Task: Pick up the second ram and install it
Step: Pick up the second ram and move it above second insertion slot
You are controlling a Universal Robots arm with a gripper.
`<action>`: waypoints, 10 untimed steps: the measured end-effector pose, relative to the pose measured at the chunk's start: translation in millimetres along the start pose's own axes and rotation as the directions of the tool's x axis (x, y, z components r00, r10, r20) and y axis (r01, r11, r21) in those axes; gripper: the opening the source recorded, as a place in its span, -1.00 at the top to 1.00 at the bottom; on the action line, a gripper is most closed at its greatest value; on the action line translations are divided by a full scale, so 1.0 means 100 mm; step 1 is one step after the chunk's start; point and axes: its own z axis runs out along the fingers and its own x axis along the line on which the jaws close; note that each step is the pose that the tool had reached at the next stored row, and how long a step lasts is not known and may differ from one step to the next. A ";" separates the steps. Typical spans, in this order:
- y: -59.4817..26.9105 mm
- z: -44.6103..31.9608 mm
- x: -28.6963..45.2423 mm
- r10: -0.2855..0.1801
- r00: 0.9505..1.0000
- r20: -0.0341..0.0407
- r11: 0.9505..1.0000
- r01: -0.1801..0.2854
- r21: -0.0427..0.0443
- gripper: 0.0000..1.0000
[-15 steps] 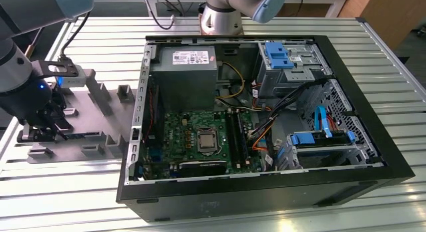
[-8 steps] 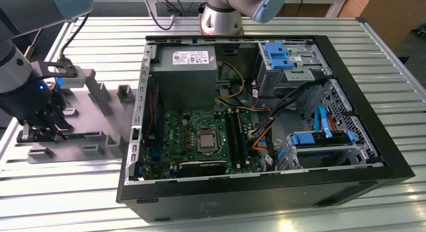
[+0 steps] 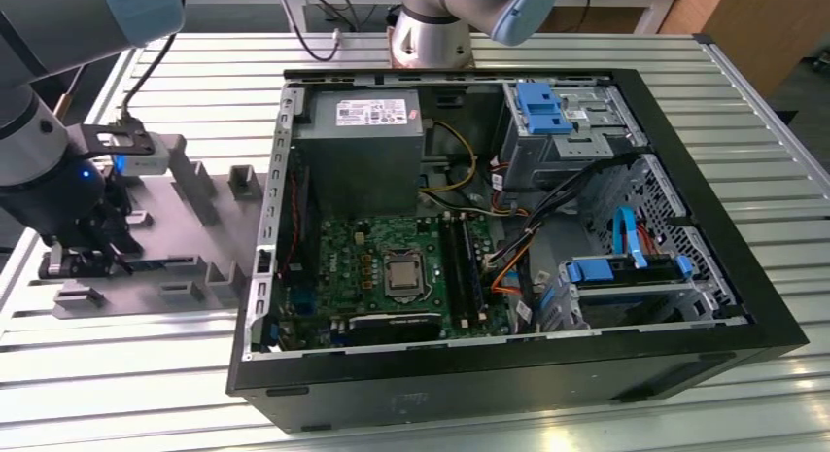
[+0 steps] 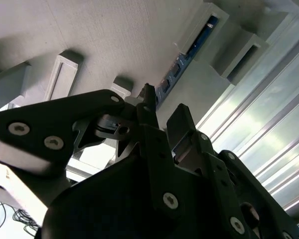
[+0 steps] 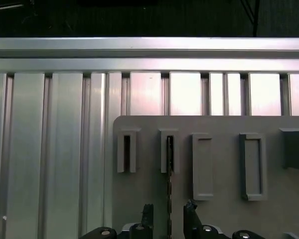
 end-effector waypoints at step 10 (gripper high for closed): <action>0.018 0.105 0.002 0.000 1.000 0.001 1.000 0.000 0.008 0.29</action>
